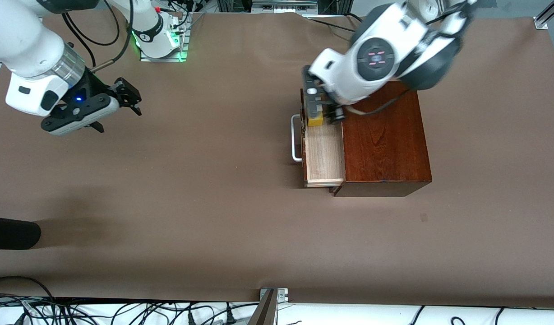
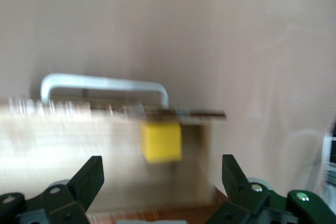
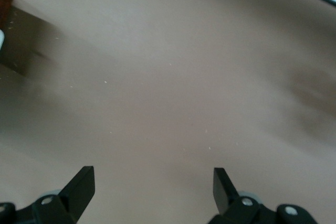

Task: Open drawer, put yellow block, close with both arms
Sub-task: 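Push the drawer shut into the box with the left gripper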

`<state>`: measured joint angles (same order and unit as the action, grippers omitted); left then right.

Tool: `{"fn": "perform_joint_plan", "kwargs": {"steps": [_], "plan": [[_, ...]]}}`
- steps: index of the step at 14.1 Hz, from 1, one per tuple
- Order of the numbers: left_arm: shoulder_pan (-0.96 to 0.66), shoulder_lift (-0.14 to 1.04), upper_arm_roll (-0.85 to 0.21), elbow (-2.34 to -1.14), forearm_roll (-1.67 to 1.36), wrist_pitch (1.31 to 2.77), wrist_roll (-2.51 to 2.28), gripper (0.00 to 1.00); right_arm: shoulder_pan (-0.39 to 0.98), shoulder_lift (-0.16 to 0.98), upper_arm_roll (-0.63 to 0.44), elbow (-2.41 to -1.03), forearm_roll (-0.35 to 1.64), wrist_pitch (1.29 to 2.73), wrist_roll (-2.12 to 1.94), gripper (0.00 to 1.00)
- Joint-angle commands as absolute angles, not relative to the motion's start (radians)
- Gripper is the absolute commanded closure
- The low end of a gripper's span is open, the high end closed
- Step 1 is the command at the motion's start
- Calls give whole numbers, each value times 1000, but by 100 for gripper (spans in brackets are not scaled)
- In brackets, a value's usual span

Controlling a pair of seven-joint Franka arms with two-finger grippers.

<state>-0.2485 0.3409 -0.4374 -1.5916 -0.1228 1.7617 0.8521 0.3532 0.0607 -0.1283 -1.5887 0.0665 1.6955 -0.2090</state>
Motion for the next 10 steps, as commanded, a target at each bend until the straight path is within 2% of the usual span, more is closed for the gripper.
{"fn": "perform_joint_plan", "kwargs": {"steps": [1,3,5,7,10], "plan": [[-293,432,-440,-1542,-95,1897,968,0,241,28,-75,-1647,77,1721,-204,0],[-354,478,-439,-1542,-33,2038,968,0,132,32,1,-1644,71,1736,-203,0],[-392,529,-439,-1543,11,2051,948,0,60,35,41,-1641,63,1744,-206,0],[-410,599,-440,-1545,11,2052,930,0,58,31,40,-1635,20,1740,-206,0],[-431,617,-434,-1545,14,2046,931,0,60,25,40,-1632,21,1703,-192,0]]}}
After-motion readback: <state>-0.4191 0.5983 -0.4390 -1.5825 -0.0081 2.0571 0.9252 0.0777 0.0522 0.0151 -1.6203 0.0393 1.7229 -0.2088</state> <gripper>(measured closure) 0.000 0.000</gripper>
